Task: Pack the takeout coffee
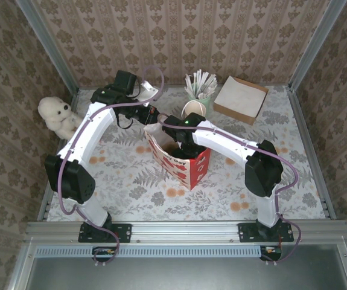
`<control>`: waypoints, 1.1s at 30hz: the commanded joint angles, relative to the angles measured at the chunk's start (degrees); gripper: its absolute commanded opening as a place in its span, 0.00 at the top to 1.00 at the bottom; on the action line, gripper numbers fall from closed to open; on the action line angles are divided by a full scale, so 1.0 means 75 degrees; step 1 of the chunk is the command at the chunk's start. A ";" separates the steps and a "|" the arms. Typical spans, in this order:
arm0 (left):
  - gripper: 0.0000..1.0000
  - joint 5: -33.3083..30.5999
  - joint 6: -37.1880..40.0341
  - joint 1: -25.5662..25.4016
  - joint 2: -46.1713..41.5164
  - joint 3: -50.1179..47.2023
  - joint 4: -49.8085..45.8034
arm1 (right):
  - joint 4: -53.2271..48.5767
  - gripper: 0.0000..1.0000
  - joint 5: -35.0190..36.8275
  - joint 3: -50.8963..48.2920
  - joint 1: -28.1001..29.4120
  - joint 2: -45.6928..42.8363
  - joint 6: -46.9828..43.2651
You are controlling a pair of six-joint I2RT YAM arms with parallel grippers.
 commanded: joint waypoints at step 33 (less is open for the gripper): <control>1.00 0.0179 0.0114 -0.0003 0.0039 0.0236 -0.0099 | 0.0561 0.42 0.0063 -0.0654 -0.0239 0.0353 -0.0118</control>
